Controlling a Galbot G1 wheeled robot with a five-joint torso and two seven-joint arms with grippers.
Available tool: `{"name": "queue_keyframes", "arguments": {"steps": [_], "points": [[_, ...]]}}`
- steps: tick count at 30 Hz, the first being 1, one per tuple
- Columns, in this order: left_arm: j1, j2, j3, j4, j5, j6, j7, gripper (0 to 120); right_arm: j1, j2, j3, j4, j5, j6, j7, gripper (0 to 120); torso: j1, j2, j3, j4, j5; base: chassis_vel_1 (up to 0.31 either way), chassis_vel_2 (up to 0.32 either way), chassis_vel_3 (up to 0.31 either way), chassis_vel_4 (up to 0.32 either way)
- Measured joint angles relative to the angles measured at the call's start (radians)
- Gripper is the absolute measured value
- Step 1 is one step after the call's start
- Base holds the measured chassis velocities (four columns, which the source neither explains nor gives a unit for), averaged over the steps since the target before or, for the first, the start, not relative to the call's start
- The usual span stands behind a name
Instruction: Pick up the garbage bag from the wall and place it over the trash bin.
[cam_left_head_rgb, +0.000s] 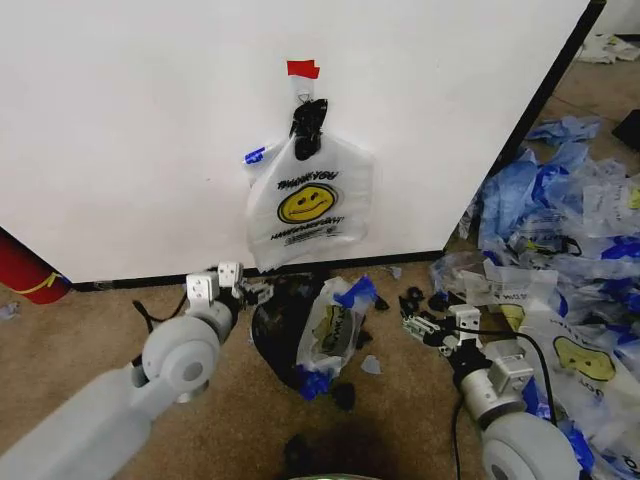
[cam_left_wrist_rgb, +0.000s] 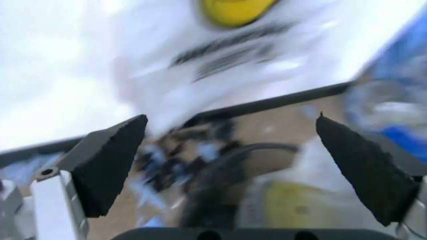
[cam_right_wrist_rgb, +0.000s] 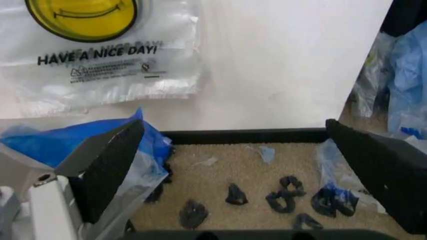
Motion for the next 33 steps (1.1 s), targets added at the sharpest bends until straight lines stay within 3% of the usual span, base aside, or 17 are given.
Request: {"name": "queue_keyframes", "arguments": {"steps": [7,10,19,33], "points": [[0.068,0.04,0.0,-0.129,0.014,-0.011,0.065,100,0.011,-0.002,0.0,-0.015,0.008,-0.002,0.002,100,0.0,0.0,0.0,0.0001,-0.0001,0.0,0.0,0.0,0.0],[0.115,0.038,0.032,-0.148,0.094,-0.015,0.077,100,0.017,-0.003,0.001,-0.02,0.012,-0.003,0.003,100,0.0,0.0,0.0,0.0001,-0.0003,0.0,0.0,0.0,0.0],[0.125,0.018,0.102,-0.088,0.282,-0.053,0.134,100,0.018,0.001,0.001,-0.027,0.014,-0.003,0.004,100,0.0,0.0,0.0,0.0,-0.0001,0.0,0.0,0.0,0.0],[0.118,0.0,0.201,-0.048,0.389,-0.094,0.212,100,0.019,0.02,0.002,-0.05,0.004,-0.003,0.004,100,0.0,0.0,0.0,0.0,-0.0001,0.0,0.0,0.0,0.0]]}}
